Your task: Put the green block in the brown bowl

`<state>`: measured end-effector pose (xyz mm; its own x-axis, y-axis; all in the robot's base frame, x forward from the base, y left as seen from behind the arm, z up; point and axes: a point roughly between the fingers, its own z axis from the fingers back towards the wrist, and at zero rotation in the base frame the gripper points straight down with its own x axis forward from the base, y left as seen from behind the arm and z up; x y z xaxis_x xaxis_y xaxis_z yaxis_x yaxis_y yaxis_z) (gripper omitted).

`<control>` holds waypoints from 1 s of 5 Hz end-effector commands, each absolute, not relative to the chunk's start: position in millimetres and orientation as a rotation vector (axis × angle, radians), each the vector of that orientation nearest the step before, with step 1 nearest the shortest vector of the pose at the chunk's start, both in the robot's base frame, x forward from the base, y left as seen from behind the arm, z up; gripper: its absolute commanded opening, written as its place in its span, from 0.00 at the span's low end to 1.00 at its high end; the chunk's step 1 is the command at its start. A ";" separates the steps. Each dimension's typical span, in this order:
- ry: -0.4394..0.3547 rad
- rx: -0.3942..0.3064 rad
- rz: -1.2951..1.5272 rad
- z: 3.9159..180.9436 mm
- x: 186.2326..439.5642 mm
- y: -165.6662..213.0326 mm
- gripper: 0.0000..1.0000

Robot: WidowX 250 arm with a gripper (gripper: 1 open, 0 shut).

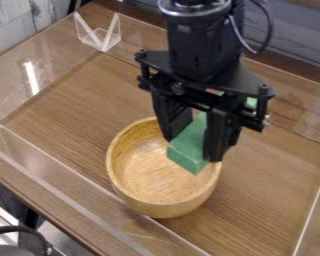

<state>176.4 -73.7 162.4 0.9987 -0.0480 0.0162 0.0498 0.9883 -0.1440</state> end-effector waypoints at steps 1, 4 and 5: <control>-0.051 -0.157 -0.033 166.3 180.9 -70.1 0.00; -0.045 -0.152 -0.009 150.8 181.8 -62.3 0.00; -0.041 -0.149 -0.004 144.4 182.1 -60.7 0.00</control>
<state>177.6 -61.2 138.0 0.9999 -0.0072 0.0103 0.0085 0.9901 -0.1399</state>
